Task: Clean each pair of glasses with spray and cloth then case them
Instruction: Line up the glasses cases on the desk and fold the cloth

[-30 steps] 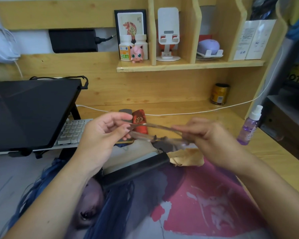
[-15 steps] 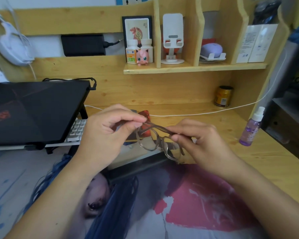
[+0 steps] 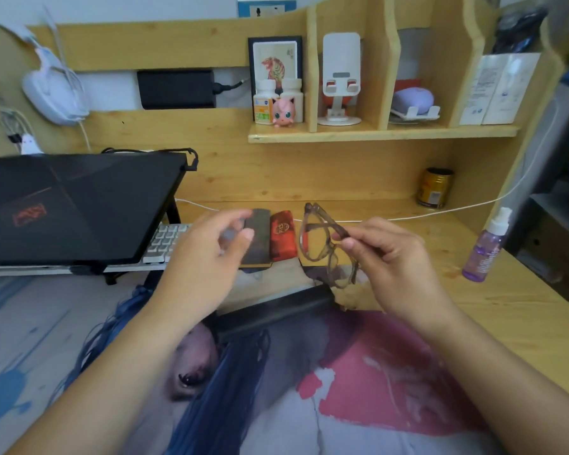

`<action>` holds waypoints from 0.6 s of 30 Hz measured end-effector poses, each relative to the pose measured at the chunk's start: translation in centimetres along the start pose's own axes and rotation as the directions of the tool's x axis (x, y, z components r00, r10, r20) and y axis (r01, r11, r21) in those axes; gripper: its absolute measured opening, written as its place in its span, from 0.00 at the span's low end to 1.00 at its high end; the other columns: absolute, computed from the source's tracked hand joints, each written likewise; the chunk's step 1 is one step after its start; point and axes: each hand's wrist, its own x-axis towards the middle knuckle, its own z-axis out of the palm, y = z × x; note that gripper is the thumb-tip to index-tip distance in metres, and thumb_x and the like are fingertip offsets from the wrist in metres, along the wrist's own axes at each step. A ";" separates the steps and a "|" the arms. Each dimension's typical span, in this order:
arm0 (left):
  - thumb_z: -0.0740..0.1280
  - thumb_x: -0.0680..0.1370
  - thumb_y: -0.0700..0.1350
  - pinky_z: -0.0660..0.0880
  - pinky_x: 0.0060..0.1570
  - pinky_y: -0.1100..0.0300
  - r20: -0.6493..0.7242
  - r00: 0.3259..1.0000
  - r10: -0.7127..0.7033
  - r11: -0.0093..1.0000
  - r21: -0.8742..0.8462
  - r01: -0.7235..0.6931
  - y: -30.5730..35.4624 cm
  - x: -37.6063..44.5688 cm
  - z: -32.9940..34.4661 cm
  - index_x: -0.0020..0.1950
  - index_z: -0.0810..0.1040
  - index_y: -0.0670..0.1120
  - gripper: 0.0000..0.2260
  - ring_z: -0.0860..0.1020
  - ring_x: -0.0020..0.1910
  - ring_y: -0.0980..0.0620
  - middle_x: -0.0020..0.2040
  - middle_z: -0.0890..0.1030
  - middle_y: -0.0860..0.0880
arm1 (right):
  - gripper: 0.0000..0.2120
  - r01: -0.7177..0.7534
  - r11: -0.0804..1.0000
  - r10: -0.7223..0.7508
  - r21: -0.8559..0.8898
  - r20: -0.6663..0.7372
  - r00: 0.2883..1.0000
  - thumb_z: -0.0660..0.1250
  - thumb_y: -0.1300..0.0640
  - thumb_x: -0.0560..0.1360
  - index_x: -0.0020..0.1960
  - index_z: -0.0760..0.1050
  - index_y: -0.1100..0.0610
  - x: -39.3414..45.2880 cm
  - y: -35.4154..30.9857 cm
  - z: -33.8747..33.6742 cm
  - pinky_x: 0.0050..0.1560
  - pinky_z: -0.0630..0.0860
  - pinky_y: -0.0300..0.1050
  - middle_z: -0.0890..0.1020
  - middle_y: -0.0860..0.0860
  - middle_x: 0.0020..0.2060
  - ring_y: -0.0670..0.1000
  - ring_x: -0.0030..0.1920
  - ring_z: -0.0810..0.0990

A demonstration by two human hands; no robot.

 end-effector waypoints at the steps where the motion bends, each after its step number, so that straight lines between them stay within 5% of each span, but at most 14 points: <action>1: 0.59 0.84 0.55 0.74 0.56 0.53 0.023 0.993 -0.114 0.975 0.193 0.107 -1.6 0.0 -0.1 0.67 0.76 0.55 0.14 0.79 0.57 0.49 0.59 0.79 0.53 | 0.08 -0.020 1.000 0.020 -0.005 -0.029 0.999 0.68 0.59 0.79 0.55 0.85 0.53 0.1 0.2 0.0 0.41 0.73 0.43 0.81 0.51 0.40 0.48 0.41 0.78; 3: 0.51 0.84 0.61 0.73 0.57 0.47 0.106 0.929 -0.353 0.867 0.410 0.283 -3.8 -0.2 0.2 0.66 0.74 0.51 0.21 0.76 0.61 0.42 0.61 0.78 0.46 | 0.08 -0.055 0.998 0.054 -0.007 -0.088 0.995 0.69 0.60 0.79 0.55 0.84 0.51 0.2 0.4 0.0 0.42 0.75 0.42 0.82 0.50 0.42 0.46 0.42 0.79; 6: 0.50 0.84 0.62 0.71 0.65 0.45 0.190 0.857 -0.479 0.842 0.376 0.387 -4.9 -0.7 1.4 0.66 0.74 0.53 0.21 0.75 0.64 0.41 0.65 0.77 0.45 | 0.09 -0.071 0.997 0.070 -0.001 -0.154 0.986 0.69 0.60 0.80 0.56 0.83 0.51 0.2 0.4 0.2 0.45 0.76 0.42 0.82 0.47 0.44 0.44 0.44 0.80; 11: 0.63 0.83 0.41 0.70 0.59 0.57 0.057 0.933 -0.356 0.934 0.056 0.353 -4.6 -1.3 2.5 0.67 0.76 0.53 0.14 0.76 0.59 0.48 0.58 0.76 0.50 | 0.08 -0.069 0.998 0.068 0.001 -0.162 0.984 0.67 0.58 0.80 0.57 0.83 0.54 0.0 -0.2 0.4 0.44 0.74 0.42 0.82 0.46 0.44 0.43 0.43 0.78; 15: 0.64 0.82 0.38 0.68 0.52 0.68 -0.100 0.985 -0.140 0.990 -0.044 0.136 -4.0 -1.9 2.7 0.62 0.80 0.53 0.13 0.75 0.52 0.58 0.55 0.77 0.54 | 0.08 -0.026 0.999 0.023 -0.020 -0.158 0.987 0.68 0.59 0.80 0.56 0.84 0.55 0.1 -1.2 0.4 0.43 0.72 0.39 0.81 0.45 0.43 0.43 0.41 0.78; 18: 0.66 0.82 0.38 0.69 0.51 0.70 -0.185 0.980 -0.068 0.984 -0.174 0.036 -3.6 -1.8 2.6 0.57 0.82 0.52 0.11 0.77 0.51 0.59 0.52 0.80 0.53 | 0.06 0.141 0.984 -0.146 -0.110 -0.041 0.988 0.69 0.62 0.80 0.54 0.84 0.58 0.7 -3.2 0.8 0.44 0.71 0.37 0.81 0.49 0.41 0.46 0.41 0.78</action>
